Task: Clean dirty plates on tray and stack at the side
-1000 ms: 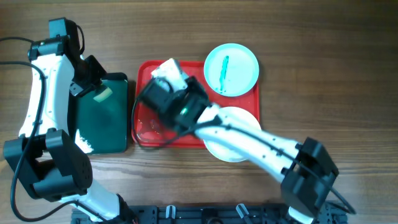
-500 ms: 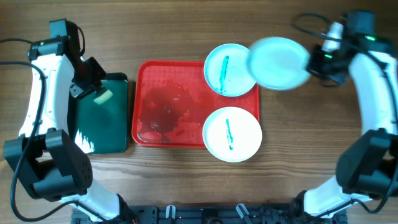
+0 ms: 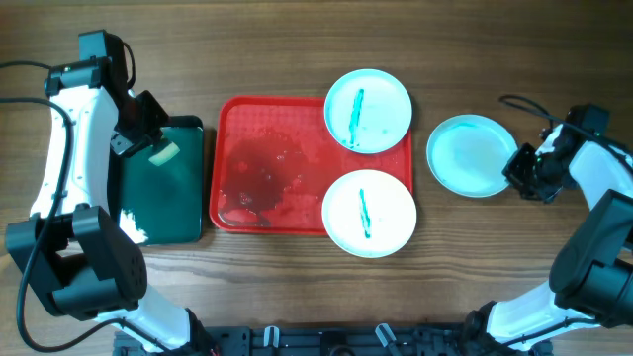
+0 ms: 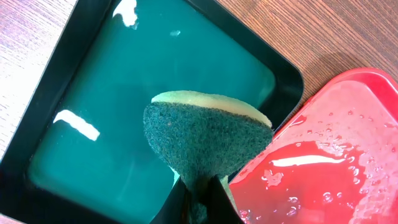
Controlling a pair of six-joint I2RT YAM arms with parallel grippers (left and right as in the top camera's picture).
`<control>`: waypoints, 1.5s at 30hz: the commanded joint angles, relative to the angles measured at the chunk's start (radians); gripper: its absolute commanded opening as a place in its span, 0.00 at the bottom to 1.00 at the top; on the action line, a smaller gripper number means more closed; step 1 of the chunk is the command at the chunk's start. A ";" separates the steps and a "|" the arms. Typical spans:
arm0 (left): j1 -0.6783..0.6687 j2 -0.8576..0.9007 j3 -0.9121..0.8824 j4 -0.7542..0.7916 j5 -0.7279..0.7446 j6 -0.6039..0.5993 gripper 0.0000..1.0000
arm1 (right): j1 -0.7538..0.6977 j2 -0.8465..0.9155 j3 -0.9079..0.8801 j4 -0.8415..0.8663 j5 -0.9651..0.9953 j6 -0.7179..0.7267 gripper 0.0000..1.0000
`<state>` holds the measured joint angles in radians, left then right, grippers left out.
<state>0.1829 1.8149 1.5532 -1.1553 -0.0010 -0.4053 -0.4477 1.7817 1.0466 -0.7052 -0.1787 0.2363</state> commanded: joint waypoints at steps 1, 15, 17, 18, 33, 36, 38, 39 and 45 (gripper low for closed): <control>0.004 0.007 0.002 0.007 0.012 0.005 0.04 | 0.004 -0.026 0.005 -0.004 -0.119 -0.006 0.16; 0.004 0.007 0.002 0.011 0.012 0.005 0.04 | 0.354 -0.236 0.080 -0.364 -0.203 -0.076 0.28; 0.004 0.007 0.002 0.011 0.012 0.005 0.04 | 0.420 -0.234 0.023 -0.341 -0.195 -0.043 0.27; 0.004 0.007 0.002 0.011 0.012 0.005 0.04 | 0.452 -0.234 -0.008 -0.323 -0.195 -0.024 0.27; 0.004 0.007 0.002 0.021 0.012 0.005 0.04 | 0.553 -0.234 -0.260 -0.055 -0.182 0.025 0.25; 0.004 0.007 0.002 0.023 0.012 0.005 0.04 | 0.553 -0.234 -0.260 -0.050 -0.205 0.026 0.04; 0.004 0.007 0.002 0.023 0.012 0.005 0.04 | 0.553 -0.234 -0.260 -0.051 -0.246 0.026 0.04; 0.004 0.007 0.002 0.023 0.012 0.005 0.04 | 0.554 -0.234 -0.260 -0.054 -0.262 0.026 0.04; 0.004 0.007 0.002 0.022 0.012 0.005 0.04 | 0.657 -0.235 -0.208 -0.095 -0.303 0.119 0.04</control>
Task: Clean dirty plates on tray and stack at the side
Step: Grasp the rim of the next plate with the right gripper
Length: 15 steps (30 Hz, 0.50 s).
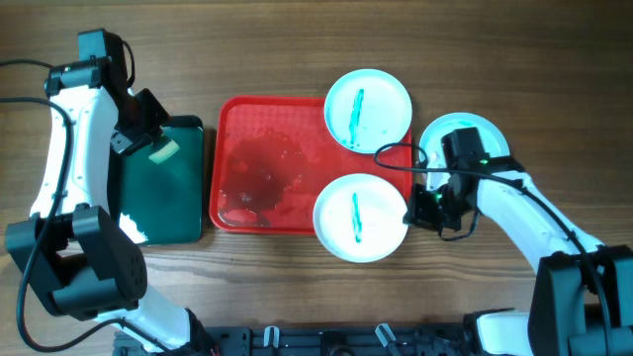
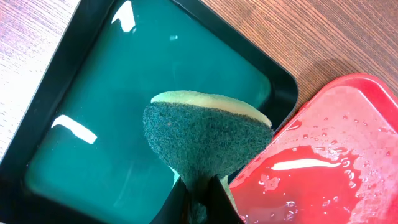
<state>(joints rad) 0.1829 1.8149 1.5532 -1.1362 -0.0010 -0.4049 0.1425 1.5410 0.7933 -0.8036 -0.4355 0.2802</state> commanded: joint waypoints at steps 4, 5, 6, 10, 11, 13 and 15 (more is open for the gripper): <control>0.004 0.007 0.002 0.003 0.012 0.005 0.04 | 0.231 0.006 0.125 0.155 -0.018 0.290 0.04; 0.004 0.007 0.002 0.003 0.012 0.005 0.04 | 0.271 0.006 0.129 0.229 0.010 0.381 0.04; 0.004 0.007 0.002 0.003 0.012 0.005 0.04 | 0.299 0.007 0.129 0.279 0.039 0.431 0.04; 0.004 0.007 0.002 0.003 0.011 0.005 0.04 | 0.401 0.049 0.129 0.428 0.255 0.518 0.04; 0.004 0.007 0.002 0.003 0.011 0.005 0.04 | 0.410 0.071 0.129 0.456 0.269 0.538 0.04; 0.004 0.007 0.002 0.003 0.011 0.005 0.04 | 0.412 0.118 0.129 0.504 0.264 0.558 0.04; 0.004 0.007 0.002 0.004 0.011 0.005 0.04 | 0.412 0.167 0.129 0.546 0.243 0.555 0.04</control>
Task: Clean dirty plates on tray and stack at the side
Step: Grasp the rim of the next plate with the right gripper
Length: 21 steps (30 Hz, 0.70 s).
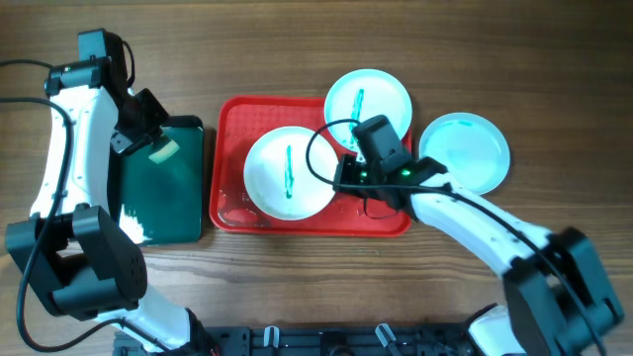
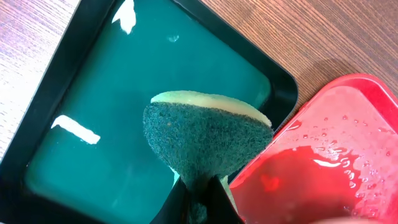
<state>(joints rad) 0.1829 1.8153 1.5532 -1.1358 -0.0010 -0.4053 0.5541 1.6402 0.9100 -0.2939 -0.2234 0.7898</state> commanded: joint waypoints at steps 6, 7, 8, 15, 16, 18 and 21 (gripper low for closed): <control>0.004 0.006 0.002 0.017 0.012 0.005 0.04 | 0.000 0.180 0.083 0.068 -0.039 0.002 0.12; 0.004 0.006 0.002 0.020 0.012 0.005 0.04 | 0.000 0.201 0.113 0.050 -0.039 -0.010 0.16; 0.004 0.006 0.002 0.022 0.012 0.005 0.04 | 0.000 0.219 0.137 0.037 -0.040 -0.025 0.17; 0.004 0.006 0.002 0.023 0.012 0.005 0.04 | -0.012 0.339 0.278 -0.124 -0.014 -0.109 0.24; 0.002 0.006 0.002 0.023 0.012 0.005 0.04 | -0.012 0.357 0.278 -0.122 -0.026 -0.109 0.24; -0.012 0.006 0.002 0.022 0.013 0.005 0.04 | -0.017 0.379 0.279 -0.110 -0.070 -0.109 0.15; -0.071 0.006 0.002 0.023 0.028 0.006 0.04 | -0.017 0.381 0.280 -0.096 -0.074 -0.108 0.04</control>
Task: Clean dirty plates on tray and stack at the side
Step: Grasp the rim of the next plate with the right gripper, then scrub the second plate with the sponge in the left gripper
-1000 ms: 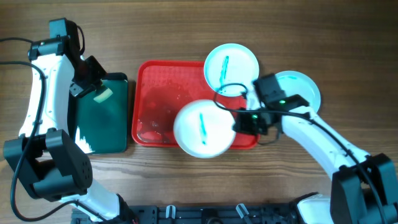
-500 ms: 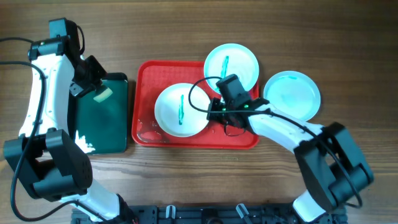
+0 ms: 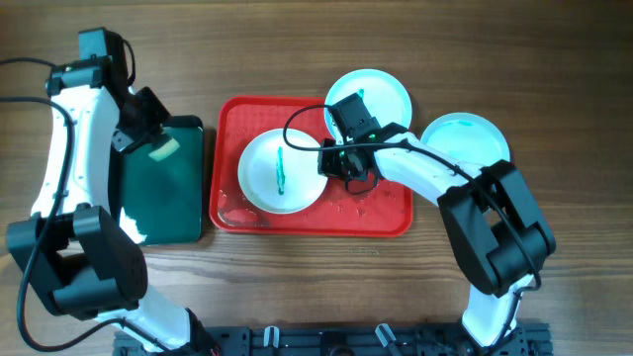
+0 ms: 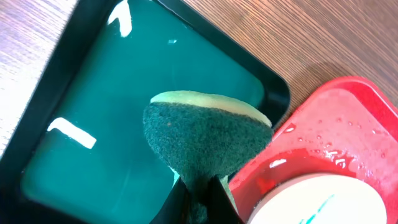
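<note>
A white plate (image 3: 282, 170) smeared with a green streak lies on the left-middle of the wet red tray (image 3: 381, 216); its edge shows in the left wrist view as well, the plate (image 4: 323, 202). My right gripper (image 3: 338, 158) is at that plate's right rim, shut on it. A second streaked plate (image 3: 368, 99) sits on the tray's far right corner. My left gripper (image 4: 200, 194) is shut on a green-and-yellow sponge (image 4: 208, 137), held over the basin's right side, near the tray's left edge.
A black basin (image 3: 188, 232) of teal water stands left of the tray. A pale blue clean plate (image 3: 467, 148) lies on the wooden table right of the tray. The right arm reaches across the tray's right half.
The streaked plate and my right gripper have shifted slightly left on the tray. The plate's edge now shows in the left wrist view. My left gripper still holds the sponge in place.
My right gripper was at the clean plate on the table, with two streaked plates on the tray's right side. Then it was at the near plate's right rim. That plate was afterwards at the tray's middle, and now lies left of middle.
</note>
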Controlling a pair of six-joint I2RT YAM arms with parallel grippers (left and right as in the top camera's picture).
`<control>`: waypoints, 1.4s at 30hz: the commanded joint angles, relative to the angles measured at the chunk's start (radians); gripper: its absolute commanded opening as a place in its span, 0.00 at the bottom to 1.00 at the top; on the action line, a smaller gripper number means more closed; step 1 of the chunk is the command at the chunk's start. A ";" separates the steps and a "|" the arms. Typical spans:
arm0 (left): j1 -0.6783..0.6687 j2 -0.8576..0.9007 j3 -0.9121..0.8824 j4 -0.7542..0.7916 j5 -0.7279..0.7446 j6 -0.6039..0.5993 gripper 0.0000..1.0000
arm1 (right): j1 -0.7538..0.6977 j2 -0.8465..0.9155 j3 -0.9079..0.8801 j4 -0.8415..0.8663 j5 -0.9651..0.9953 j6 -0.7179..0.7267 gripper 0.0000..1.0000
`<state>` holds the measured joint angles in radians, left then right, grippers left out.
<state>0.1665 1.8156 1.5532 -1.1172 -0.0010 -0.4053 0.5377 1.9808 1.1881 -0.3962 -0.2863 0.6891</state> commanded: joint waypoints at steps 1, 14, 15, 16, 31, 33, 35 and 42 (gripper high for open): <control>-0.077 0.006 0.002 0.004 0.028 0.006 0.04 | 0.000 0.040 0.002 0.010 -0.020 -0.009 0.04; -0.383 0.045 -0.288 0.420 0.143 0.062 0.04 | 0.000 0.040 0.002 0.019 -0.052 -0.034 0.04; -0.407 0.060 -0.299 0.463 0.142 0.091 0.04 | 0.000 0.040 0.002 0.019 -0.052 -0.034 0.04; -0.424 0.072 -0.302 0.485 0.142 0.114 0.04 | 0.000 0.040 0.002 0.019 -0.052 -0.034 0.04; -0.500 0.225 -0.304 0.312 0.572 0.563 0.04 | 0.000 0.040 0.002 0.025 -0.055 -0.035 0.04; -0.500 0.225 -0.304 0.261 0.574 0.607 0.04 | 0.000 0.040 0.002 0.025 -0.055 -0.035 0.04; -0.498 0.225 -0.304 0.246 0.512 0.602 0.04 | 0.000 0.040 0.002 0.026 -0.055 -0.035 0.04; -0.470 0.225 -0.304 0.283 -0.414 -0.154 0.04 | 0.000 0.040 0.002 0.025 -0.055 -0.035 0.04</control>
<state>-0.3359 1.9820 1.2819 -0.8410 0.2287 -0.1772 0.5407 1.9945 1.1881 -0.3588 -0.3370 0.6609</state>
